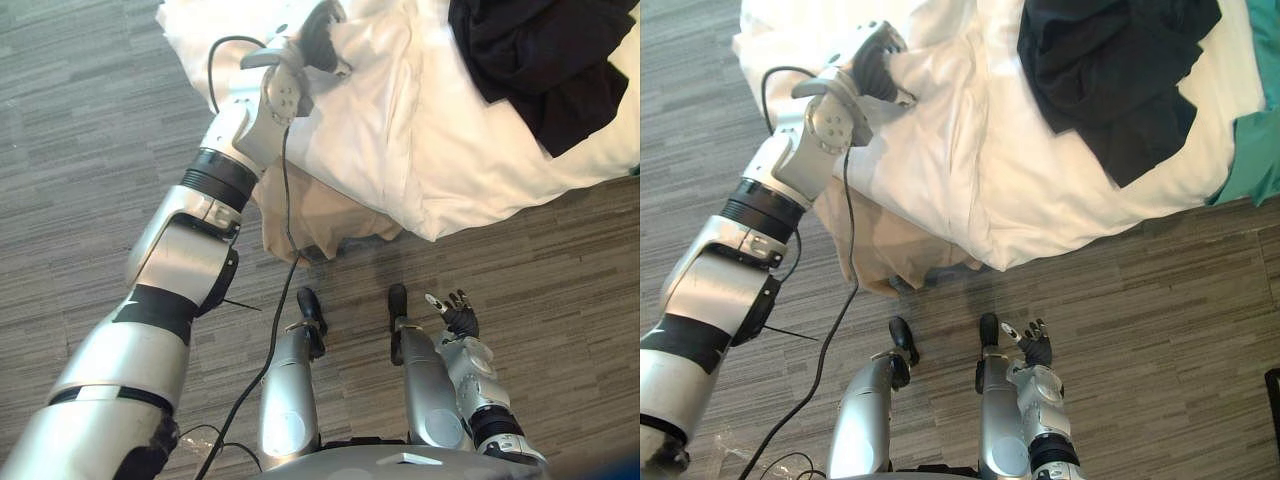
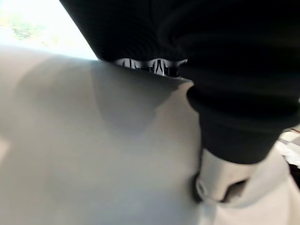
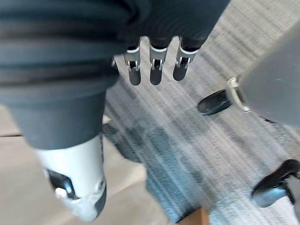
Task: Tidy the bed and pick cloth on bed and put in laundry
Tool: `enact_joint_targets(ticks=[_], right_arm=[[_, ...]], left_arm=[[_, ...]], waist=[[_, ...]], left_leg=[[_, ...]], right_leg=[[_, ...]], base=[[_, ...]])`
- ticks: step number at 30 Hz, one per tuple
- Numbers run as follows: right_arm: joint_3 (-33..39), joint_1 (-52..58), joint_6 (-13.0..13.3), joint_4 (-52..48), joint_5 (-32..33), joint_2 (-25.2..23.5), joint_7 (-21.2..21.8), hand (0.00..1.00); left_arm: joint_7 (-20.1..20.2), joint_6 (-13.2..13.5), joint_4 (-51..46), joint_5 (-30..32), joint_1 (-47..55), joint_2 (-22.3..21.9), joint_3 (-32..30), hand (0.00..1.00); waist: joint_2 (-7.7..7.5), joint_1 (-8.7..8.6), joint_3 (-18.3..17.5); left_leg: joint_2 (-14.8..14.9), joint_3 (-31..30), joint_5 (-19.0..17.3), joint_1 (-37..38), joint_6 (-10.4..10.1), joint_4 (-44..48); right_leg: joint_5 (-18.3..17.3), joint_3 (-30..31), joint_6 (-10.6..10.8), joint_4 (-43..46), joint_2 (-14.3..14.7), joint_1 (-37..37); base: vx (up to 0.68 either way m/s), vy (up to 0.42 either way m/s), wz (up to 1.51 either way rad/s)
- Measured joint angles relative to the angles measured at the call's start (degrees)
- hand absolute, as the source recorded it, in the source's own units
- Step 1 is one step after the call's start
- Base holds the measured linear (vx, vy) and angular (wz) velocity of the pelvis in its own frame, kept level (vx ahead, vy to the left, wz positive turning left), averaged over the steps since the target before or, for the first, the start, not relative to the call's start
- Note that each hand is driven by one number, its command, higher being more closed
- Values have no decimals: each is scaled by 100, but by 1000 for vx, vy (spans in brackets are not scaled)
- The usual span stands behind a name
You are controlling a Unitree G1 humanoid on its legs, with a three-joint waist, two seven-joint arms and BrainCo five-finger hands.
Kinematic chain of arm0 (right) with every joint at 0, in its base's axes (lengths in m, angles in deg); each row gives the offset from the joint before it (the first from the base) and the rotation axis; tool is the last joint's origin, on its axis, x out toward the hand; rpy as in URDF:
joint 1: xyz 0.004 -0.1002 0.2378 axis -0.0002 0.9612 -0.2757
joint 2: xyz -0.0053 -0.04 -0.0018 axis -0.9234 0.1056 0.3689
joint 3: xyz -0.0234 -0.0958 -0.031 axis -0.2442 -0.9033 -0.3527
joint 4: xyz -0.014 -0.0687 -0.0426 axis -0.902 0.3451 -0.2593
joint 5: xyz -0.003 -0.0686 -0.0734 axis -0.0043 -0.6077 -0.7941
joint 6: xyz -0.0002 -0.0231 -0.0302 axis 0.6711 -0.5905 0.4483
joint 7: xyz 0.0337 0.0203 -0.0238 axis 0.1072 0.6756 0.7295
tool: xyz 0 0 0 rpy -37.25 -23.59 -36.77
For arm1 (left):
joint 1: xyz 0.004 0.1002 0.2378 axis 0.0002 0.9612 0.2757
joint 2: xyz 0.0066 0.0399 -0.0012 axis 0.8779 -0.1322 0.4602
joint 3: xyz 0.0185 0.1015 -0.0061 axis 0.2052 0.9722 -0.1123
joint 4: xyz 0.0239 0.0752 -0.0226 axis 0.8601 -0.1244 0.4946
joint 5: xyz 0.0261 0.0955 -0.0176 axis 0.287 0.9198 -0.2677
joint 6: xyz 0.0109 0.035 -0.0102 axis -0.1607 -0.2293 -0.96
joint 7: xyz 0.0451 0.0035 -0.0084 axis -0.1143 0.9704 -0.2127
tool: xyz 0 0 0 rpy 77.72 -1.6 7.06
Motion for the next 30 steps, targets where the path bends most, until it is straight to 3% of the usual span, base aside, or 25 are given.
enact_joint_targets(ticks=[4,7,8,12,16,21,30], right_arm=[[7,439,-16,21,-123,9,63,0],[7,632,-80,388,-307,61,135,0],[8,634,-102,528,-362,113,166,0],[-11,722,-148,1058,-577,263,248,0],[-34,808,-212,1311,-797,441,376,0],[-24,838,-273,1386,-804,566,529,0],[27,1250,-388,1400,-1015,548,738,0]], left_arm=[[110,349,-1489,-119,1041,663,733,100],[254,603,-2173,-151,2331,1276,692,100],[354,671,-2346,-154,2853,1504,545,0],[529,881,-2696,-367,4638,1942,-445,0],[615,926,-2707,-381,5982,2111,-1126,0],[619,1082,-2357,-439,6960,2062,-1594,0],[612,1072,-2264,-611,8135,1538,-2819,0]], waist=[[16,151,-28],[56,122,-364],[53,112,-451],[36,-7,-917],[14,-6,-1234],[-43,9,-1506],[-203,321,-1776]], left_leg=[[-163,-99,77,460,2,-308],[-381,-203,296,717,-12,-805],[-444,-244,400,908,-19,-1039],[-577,-373,574,1387,-54,-1573],[-652,-398,703,1885,-53,-2008],[-727,-527,988,2261,-52,-2601],[-785,-1037,1026,2430,-37,-2652]], right_leg=[[-139,-166,-5,-43,-108,444],[-208,-330,31,-234,-212,659],[-203,-342,38,-389,-213,850],[-173,-467,62,-860,-206,1388],[-149,-569,47,-1164,-196,1856],[-158,-740,31,-1378,-170,2143],[-290,-1268,-121,-1423,-187,2608]], base=[[26,6,23],[52,-21,30],[89,-33,22],[79,-12,17],[83,-4,9],[30,-6,12],[1,-11,29]])
